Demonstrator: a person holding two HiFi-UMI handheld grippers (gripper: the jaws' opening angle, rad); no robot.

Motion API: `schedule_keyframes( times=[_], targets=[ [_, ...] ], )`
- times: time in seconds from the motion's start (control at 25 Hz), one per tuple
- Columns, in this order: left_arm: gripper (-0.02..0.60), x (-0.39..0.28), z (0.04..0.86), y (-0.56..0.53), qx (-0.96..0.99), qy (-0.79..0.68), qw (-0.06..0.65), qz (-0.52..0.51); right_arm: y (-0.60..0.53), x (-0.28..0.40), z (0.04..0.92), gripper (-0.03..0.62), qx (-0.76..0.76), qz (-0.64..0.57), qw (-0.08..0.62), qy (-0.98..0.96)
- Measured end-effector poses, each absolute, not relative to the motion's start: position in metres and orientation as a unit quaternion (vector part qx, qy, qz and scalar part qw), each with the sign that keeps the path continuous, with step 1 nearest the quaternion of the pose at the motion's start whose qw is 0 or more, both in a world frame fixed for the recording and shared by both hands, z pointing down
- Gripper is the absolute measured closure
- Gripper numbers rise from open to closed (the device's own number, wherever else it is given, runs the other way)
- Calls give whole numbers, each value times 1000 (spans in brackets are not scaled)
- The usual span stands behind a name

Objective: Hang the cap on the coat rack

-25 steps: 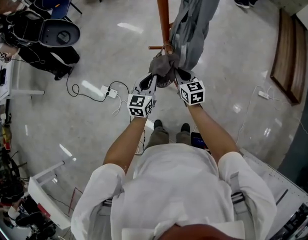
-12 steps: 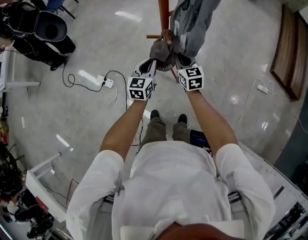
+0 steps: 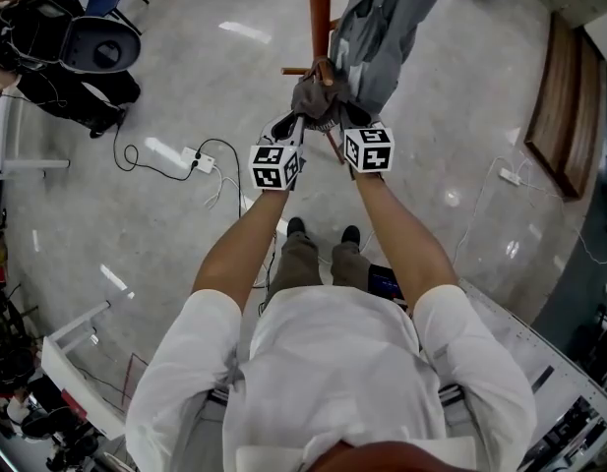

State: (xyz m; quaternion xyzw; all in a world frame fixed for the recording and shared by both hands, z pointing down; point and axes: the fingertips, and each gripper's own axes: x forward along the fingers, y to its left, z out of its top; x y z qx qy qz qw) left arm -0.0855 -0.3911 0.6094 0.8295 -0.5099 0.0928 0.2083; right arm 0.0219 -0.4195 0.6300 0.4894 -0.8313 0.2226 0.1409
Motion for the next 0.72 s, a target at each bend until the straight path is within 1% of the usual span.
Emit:
schedule_keyframes(
  times=[0.24, 0.64, 0.72],
  targets=[
    [545, -82, 618, -391, 839, -497, 194, 109, -424, 21, 633, 566, 487, 210, 158, -833],
    [544, -82, 626, -396, 830, -506, 196, 128, -425, 21, 635, 566, 488, 201, 174, -831],
    [535, -81, 627, -394, 829, -508, 197, 128, -422, 21, 635, 565, 483, 200, 173, -834]
  ],
)
